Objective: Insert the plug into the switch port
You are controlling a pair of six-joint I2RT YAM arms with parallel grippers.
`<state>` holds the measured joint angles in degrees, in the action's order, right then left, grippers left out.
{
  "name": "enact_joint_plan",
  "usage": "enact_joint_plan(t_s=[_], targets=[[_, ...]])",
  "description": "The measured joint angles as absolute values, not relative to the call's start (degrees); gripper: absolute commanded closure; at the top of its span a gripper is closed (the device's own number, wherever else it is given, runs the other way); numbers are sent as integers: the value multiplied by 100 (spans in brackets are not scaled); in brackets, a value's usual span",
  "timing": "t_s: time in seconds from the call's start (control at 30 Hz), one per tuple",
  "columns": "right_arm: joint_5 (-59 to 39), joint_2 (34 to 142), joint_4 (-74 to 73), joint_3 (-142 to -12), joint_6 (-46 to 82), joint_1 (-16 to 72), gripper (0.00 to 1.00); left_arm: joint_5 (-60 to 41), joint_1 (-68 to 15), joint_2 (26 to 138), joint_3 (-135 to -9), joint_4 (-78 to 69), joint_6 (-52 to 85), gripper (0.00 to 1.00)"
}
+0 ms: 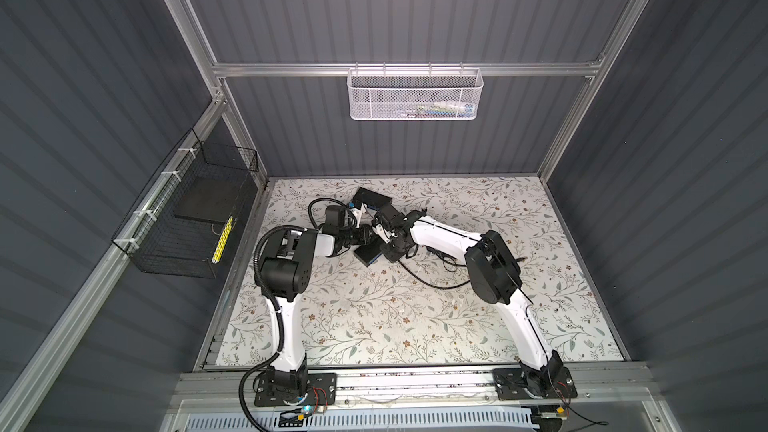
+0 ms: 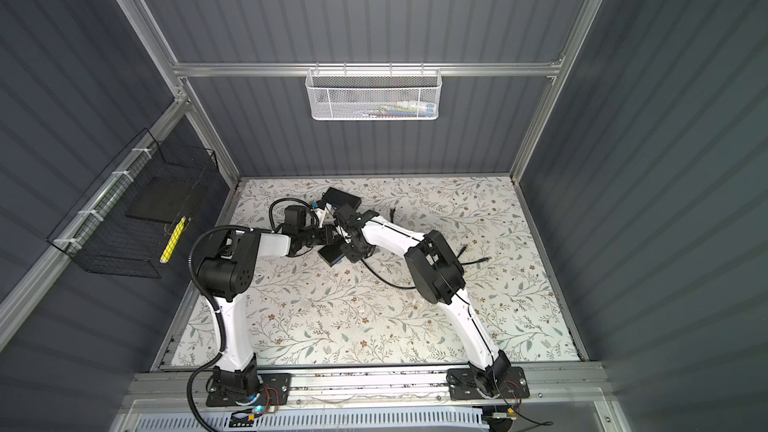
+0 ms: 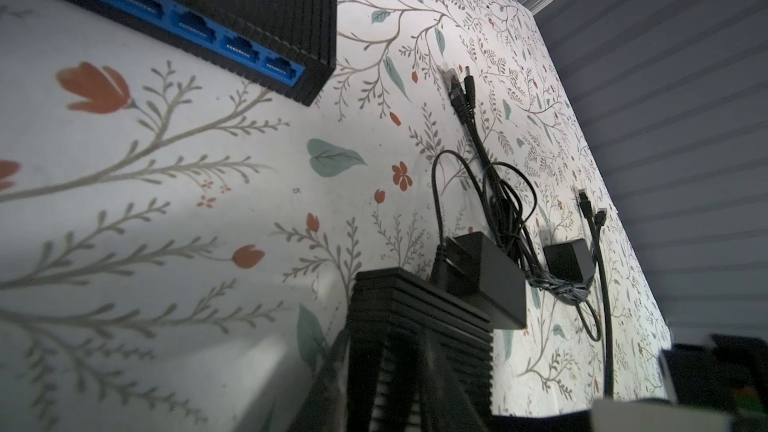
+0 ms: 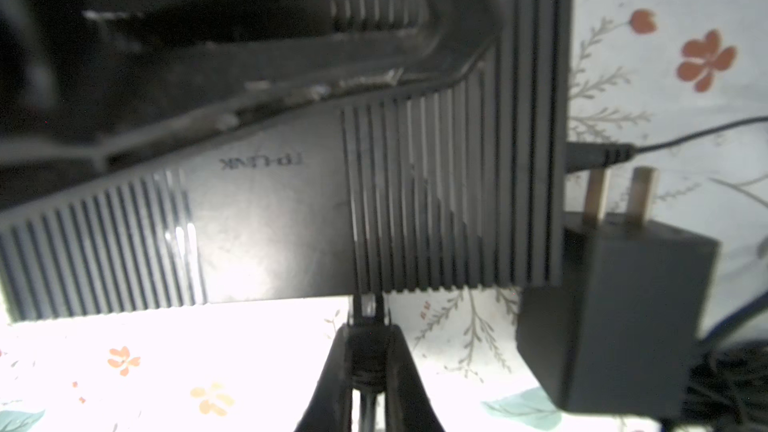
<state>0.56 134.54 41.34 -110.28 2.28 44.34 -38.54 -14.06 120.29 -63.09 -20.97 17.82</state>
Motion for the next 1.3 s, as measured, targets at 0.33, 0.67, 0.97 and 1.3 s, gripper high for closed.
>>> enact_joint_plan(t_s=[0.33, 0.67, 0.97, 1.3], targets=[[80, 13489, 4283, -11148, 235, 4405, 93, -3850, -1441, 12079, -6287, -2296, 1868, 73], [80, 13670, 4552, -11487, 235, 4392, 93, -3817, -1459, 12088, -6254, -2403, 1872, 73], [80, 13788, 4772, -11723, 231, 4390, 93, -3811, -1463, 12095, -6241, -2449, 1876, 73], [110, 13806, 4792, -11751, 211, 4381, 87, -3760, -1470, 12101, -6263, -2456, 1890, 72]])
